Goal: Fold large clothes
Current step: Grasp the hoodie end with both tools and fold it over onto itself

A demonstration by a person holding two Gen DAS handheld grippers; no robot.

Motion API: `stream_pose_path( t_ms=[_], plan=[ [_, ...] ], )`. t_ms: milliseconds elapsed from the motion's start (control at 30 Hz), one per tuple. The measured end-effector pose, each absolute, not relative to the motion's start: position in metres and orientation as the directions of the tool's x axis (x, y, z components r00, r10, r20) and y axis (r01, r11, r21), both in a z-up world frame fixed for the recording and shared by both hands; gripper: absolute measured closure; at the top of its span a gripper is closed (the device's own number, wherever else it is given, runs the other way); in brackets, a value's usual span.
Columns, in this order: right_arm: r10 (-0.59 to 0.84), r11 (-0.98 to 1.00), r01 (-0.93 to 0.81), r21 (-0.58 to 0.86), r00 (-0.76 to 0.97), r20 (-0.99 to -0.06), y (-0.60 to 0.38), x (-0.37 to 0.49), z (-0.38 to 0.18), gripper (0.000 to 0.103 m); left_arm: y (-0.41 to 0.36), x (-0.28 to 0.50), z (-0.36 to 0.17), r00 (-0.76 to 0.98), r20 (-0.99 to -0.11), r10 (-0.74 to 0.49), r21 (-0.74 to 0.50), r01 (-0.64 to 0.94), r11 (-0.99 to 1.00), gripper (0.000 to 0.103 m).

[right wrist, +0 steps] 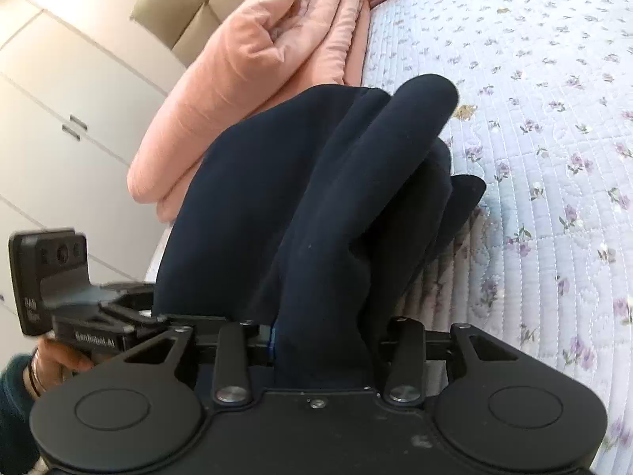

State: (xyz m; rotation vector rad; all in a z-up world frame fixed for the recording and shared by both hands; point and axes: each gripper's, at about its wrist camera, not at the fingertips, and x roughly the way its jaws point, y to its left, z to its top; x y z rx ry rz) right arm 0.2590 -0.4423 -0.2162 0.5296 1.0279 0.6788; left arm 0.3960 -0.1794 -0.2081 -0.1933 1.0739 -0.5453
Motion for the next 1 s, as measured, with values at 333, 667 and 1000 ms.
stream_pose_path(
  t_ms=[333, 667, 1000],
  plan=[
    [0.717, 0.681, -0.25, 0.688, 0.42, -0.557, -0.438, 0.214, -0.176, 0.055, -0.169, 0.358, -0.167, 0.395, -0.748, -0.534, -0.405, 0.365, 0.838, 0.044],
    [0.733, 0.641, -0.232, 0.732, 0.469, -0.493, -0.428, 0.153, -0.128, 0.055, -0.149, 0.302, -0.113, 0.421, -0.719, -0.553, -0.423, 0.366, 0.829, 0.045],
    [0.754, 0.625, -0.335, 0.705, 0.491, -0.436, -0.394, 0.083, -0.043, 0.055, -0.11, 0.217, -0.03, 0.483, -0.667, -0.566, -0.423, 0.38, 0.823, 0.045]
  ],
)
